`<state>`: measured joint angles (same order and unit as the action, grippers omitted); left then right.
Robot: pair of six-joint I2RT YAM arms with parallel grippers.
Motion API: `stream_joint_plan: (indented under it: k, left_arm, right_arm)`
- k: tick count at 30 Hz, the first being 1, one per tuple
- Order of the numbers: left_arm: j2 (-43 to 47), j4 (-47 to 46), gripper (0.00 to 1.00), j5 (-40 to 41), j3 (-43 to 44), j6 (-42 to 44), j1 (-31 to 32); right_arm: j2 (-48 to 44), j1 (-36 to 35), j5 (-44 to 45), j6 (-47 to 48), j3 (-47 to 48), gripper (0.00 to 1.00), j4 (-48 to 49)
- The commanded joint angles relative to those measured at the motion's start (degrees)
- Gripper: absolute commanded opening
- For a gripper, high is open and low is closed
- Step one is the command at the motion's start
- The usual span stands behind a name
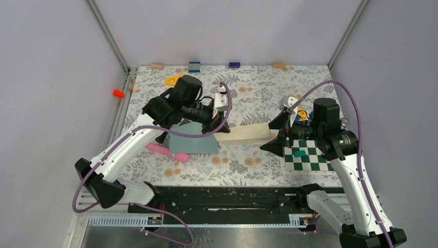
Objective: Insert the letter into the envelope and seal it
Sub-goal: Fold the letter.
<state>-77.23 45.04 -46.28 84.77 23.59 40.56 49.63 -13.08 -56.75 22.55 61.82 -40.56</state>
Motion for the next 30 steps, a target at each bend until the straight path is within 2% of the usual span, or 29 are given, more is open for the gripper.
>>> stream_joint_plan:
  k: [1,12,17,22,24,25,28,30]
  left_arm:
    - [1.0,-5.7,0.00,-3.1,-0.2,-2.6,0.0]
    - [0.8,-8.9,0.00,-3.7,-1.5,-5.7,0.0]
    - [0.9,-9.7,0.00,-3.2,-2.0,-6.2,0.0]
    - [0.9,-10.4,0.00,-2.5,-2.0,-6.8,0.0]
    - [0.9,-10.6,0.00,-2.1,-2.0,-7.0,0.0]
    - [0.9,-10.8,0.03,-1.8,-1.9,-7.1,0.0]
    - [0.9,-10.8,0.40,-1.5,-1.2,-7.5,-0.1]
    - [0.2,-10.7,0.60,-1.8,0.4,-8.1,0.0]
  right_arm:
    - [0.4,-0.3,-6.1,-2.3,-1.5,0.98,3.4]
    - [1.3,-0.3,-6.7,-4.8,-2.7,0.65,6.4]
    - [0.5,-0.4,-6.5,-5.9,-3.4,0.39,7.7]
    - [0.2,-0.4,-6.4,-5.9,-3.8,0.06,7.7]
    - [0.1,-0.3,-5.8,-5.6,-3.8,0.00,7.6]
    - [-0.2,-0.3,-5.0,-5.5,-3.9,0.00,7.6]
    - [-0.4,-0.4,-2.9,-5.5,-3.6,0.00,7.7]
    - [-0.2,-0.4,-1.8,-5.5,-3.5,0.00,7.6]
